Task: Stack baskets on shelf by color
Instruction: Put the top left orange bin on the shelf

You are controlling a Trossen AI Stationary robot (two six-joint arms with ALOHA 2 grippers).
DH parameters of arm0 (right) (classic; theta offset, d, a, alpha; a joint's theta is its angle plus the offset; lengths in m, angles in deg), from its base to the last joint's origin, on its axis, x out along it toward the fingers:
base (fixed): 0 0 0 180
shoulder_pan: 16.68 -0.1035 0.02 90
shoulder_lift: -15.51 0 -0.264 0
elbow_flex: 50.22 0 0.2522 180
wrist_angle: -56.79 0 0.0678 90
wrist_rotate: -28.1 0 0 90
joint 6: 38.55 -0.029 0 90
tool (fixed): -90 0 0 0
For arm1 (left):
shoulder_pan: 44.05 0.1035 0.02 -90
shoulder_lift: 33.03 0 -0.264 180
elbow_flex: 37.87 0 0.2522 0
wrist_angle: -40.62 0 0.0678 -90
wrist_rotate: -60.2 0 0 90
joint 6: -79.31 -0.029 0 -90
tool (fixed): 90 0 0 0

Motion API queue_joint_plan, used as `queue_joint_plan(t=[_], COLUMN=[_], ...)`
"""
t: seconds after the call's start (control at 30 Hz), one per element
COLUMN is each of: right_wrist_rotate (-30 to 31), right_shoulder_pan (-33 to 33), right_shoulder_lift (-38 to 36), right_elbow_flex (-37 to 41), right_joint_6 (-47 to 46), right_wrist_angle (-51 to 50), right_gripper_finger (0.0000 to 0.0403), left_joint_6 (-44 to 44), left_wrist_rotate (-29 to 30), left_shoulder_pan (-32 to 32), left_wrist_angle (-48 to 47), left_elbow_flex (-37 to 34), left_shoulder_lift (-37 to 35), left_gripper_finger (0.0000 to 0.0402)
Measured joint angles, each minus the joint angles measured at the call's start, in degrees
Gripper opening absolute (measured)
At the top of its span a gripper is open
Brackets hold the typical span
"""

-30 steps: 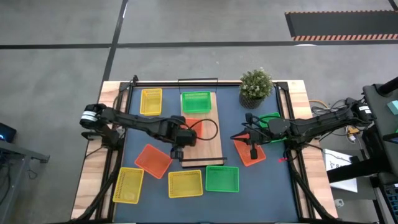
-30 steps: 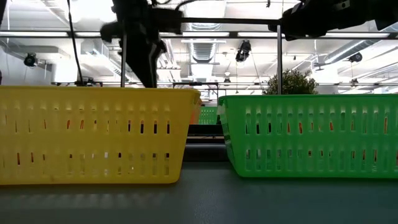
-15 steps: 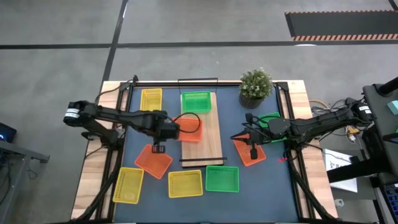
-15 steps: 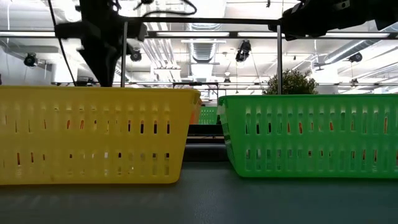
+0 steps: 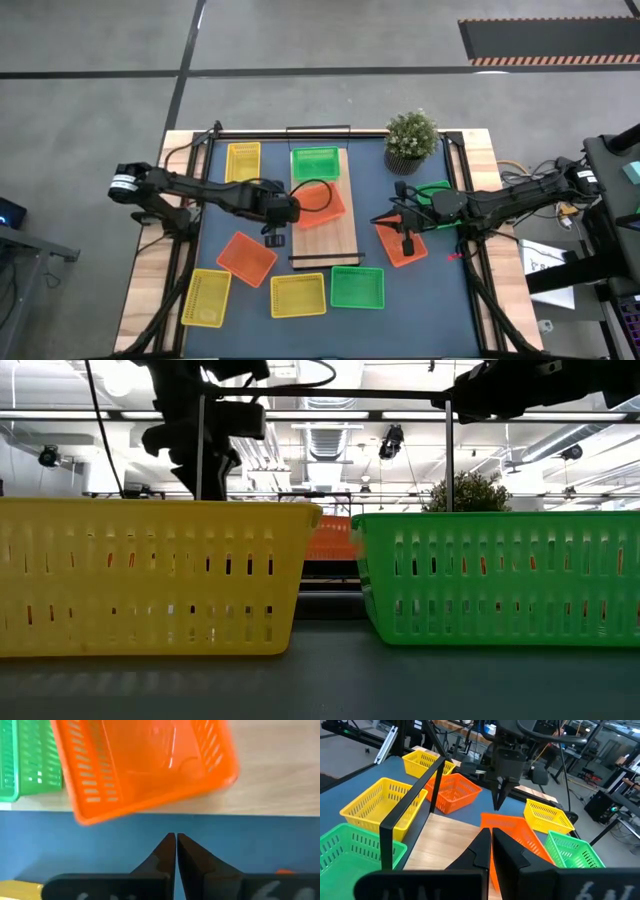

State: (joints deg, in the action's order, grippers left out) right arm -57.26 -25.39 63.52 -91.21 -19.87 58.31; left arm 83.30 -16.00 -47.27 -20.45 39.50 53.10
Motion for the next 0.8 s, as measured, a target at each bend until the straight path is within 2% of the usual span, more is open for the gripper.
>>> queue_joint_plan(t=[0.4,0.63,0.8], right_wrist_rotate=[0.00,0.00,-0.01], right_shoulder_pan=[0.00,0.00,0.22], right_shoulder_lift=[0.00,0.01,0.01], right_elbow_flex=[0.00,0.00,0.00], right_joint_6=[0.74,0.88,0.92], right_wrist_angle=[0.01,-0.03,-0.04], right_gripper_finger=[0.0009,0.0009,0.0009], left_joint_6=[-3.40,-4.66,-7.45], left_wrist_rotate=[3.17,2.27,3.55], left_shoulder_pan=[2.80,3.21,4.01], left_wrist_angle=[3.86,1.86,5.25], left_elbow_flex=[-0.65,-0.70,-1.07], left_shoulder_lift=[1.71,1.26,1.07], left_gripper_finger=[0.0000,0.0000,0.0000])
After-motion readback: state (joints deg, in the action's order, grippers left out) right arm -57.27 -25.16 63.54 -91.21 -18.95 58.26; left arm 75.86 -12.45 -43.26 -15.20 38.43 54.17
